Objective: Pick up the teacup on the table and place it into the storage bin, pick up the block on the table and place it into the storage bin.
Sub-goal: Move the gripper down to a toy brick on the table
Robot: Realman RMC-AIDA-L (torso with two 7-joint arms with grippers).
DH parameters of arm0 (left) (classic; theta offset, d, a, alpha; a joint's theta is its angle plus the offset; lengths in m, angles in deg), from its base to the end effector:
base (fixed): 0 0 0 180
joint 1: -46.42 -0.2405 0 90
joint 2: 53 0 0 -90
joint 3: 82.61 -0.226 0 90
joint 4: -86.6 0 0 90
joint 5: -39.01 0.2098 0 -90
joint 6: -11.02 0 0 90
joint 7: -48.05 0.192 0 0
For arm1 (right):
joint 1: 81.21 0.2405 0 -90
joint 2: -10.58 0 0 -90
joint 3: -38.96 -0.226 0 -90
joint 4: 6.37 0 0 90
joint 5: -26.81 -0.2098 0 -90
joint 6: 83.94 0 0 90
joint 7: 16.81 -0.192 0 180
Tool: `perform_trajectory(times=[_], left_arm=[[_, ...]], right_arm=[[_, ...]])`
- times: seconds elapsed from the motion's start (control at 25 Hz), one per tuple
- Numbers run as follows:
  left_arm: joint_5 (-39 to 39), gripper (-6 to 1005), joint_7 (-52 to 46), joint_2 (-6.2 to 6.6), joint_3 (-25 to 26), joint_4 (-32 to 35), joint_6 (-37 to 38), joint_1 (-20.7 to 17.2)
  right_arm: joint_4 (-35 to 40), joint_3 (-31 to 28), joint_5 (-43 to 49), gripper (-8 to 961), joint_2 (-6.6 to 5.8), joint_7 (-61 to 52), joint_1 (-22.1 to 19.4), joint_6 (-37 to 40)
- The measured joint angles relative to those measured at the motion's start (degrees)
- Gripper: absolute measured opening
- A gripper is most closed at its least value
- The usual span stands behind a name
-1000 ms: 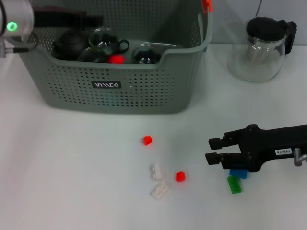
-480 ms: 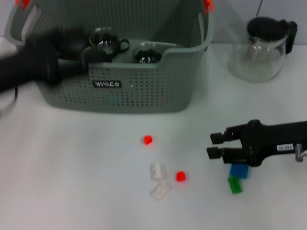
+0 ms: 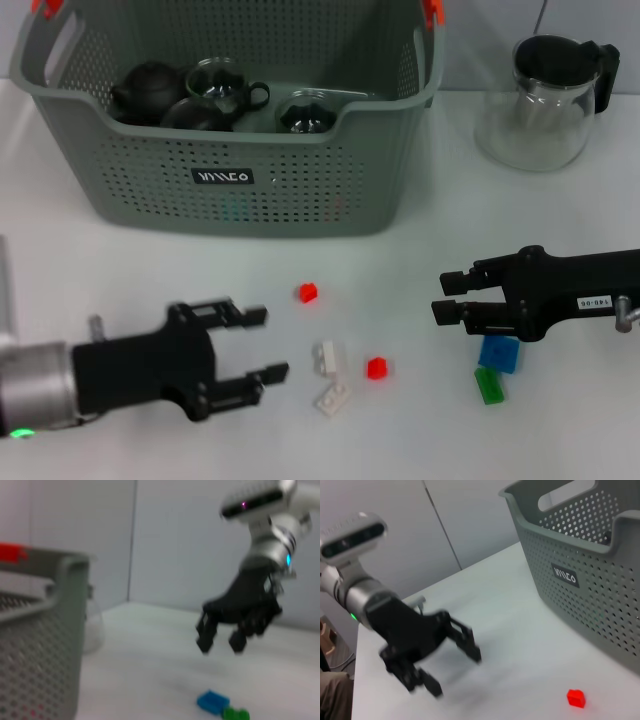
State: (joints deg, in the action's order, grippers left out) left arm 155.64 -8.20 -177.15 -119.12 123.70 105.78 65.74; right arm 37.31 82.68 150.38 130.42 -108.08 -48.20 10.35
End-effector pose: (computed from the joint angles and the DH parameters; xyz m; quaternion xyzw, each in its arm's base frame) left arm -0.2494 0.2637 -0.0541 -0.9463 -0.1266 -0.2585 0.1473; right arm 0.2072 0.3202 -0.0377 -0.9559 0.2402 0.1642 0.0388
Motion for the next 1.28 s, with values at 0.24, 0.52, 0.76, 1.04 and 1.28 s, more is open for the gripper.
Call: perform_trajectory(times=[0.24, 0.52, 0.76, 1.04, 1.28], left_arm=[[1.1, 624, 3.6, -0.23, -4.2, -6.3, -8.8, 3.3], [1.2, 595, 4.5, -0.26, -7.1, -9.7, -14.3, 7.7], [1.5, 568, 5.9, -0.36, -7.2, -11.9, -17.6, 10.0], [1.3, 537, 6.0, -0.54, -10.4, -13.6, -22.6, 11.5], [1.2, 510, 6.0, -0.56, -10.9, -14.3, -23.3, 12.0]], right_arm=[[-0.3, 0.1, 0.0, 462, 0.05, -0.1, 0.1, 0.0], [-0.3, 0.0, 0.0, 462, 0.05, 0.0, 0.2, 0.0], [-0.4, 0.0, 0.0, 462, 0.05, 0.1, 0.2, 0.0], [-0.5, 0.0, 0.0, 462, 0.05, 0.3, 0.2, 0.0], [-0.5, 0.0, 0.0, 463, 0.04, 0.4, -0.2, 0.0]])
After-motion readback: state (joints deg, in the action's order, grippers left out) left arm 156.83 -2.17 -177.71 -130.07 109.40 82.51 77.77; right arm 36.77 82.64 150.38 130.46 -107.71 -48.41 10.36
